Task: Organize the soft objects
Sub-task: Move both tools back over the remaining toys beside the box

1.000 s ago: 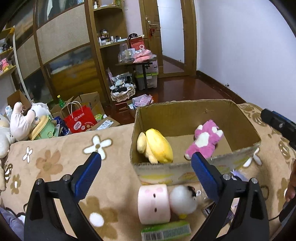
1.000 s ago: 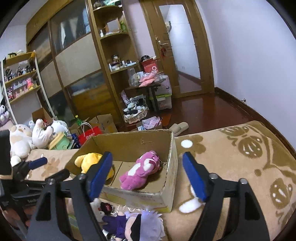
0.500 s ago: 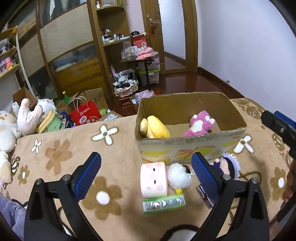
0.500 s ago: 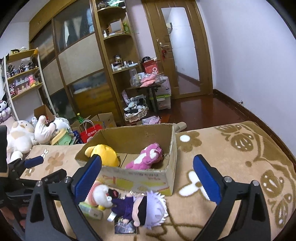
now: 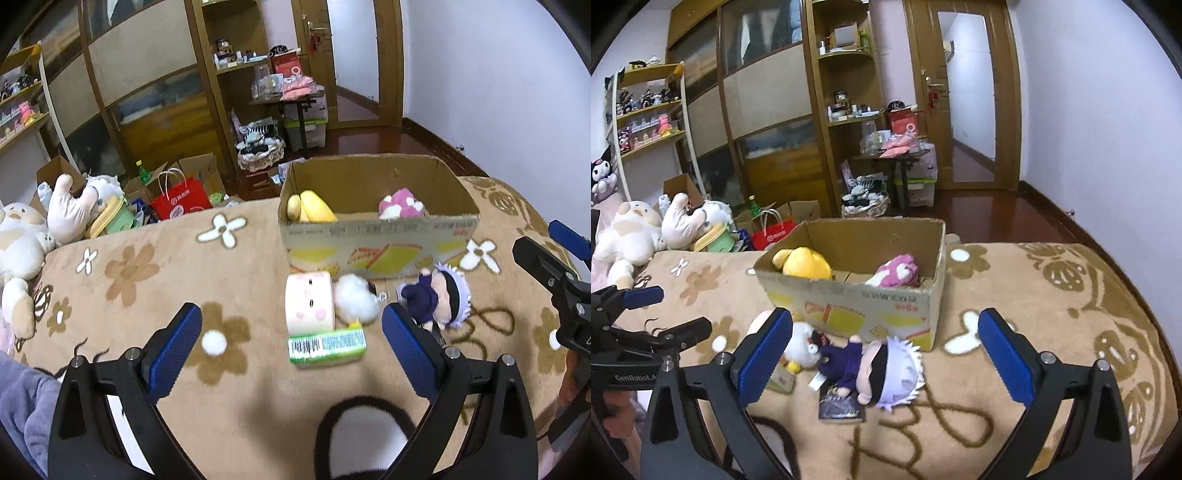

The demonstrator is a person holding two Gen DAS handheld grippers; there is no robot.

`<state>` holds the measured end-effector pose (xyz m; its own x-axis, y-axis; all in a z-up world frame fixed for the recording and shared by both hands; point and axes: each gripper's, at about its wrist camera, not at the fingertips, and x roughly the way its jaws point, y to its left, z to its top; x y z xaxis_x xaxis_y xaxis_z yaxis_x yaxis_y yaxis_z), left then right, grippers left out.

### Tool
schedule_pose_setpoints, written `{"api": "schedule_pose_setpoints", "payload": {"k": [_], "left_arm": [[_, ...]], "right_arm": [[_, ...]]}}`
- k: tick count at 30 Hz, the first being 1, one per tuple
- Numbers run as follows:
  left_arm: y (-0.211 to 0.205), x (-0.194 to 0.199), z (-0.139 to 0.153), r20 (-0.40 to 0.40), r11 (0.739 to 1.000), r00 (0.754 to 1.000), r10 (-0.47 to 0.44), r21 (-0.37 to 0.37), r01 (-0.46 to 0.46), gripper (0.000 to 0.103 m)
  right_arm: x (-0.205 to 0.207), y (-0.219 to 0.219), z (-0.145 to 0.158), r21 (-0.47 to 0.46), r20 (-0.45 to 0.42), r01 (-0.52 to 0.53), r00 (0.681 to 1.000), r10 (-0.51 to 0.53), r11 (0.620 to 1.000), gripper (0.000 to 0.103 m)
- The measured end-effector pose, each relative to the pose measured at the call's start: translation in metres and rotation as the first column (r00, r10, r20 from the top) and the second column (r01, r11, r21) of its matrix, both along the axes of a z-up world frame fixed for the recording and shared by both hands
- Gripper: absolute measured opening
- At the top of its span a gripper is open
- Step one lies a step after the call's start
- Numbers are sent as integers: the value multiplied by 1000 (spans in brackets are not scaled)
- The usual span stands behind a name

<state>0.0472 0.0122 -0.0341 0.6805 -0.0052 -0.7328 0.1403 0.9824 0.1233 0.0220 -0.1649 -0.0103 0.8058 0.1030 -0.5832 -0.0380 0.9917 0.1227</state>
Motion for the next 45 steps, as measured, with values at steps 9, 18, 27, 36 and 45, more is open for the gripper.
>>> {"api": "schedule_pose_setpoints", "payload": {"k": [9,18,27,36,45], "left_arm": [[1,-2,-9,-42,1000,999,2,16,-1,97],[-1,10,-23,-94,1000,996,2,18,-1,97],[-6,23,-39,-151,1000,988,-3,15,6,97],[-13,34,-56,-211,1000,977,-22,1,23,97],[-16,43,-70,-271,1000,962,-29,-16,25,97]], "right_arm": [[-1,2,-11,13,-37,6,999,-6,1000,103],[13,1,-24,1,-66,30,997,-30,1000,103],[31,0,-39,11,-109,39,993,-38,999,103],[47,0,-55,16,-151,42,988,-39,999,103],[60,1,-69,24,-188,49,981,-44,998,103]]}}
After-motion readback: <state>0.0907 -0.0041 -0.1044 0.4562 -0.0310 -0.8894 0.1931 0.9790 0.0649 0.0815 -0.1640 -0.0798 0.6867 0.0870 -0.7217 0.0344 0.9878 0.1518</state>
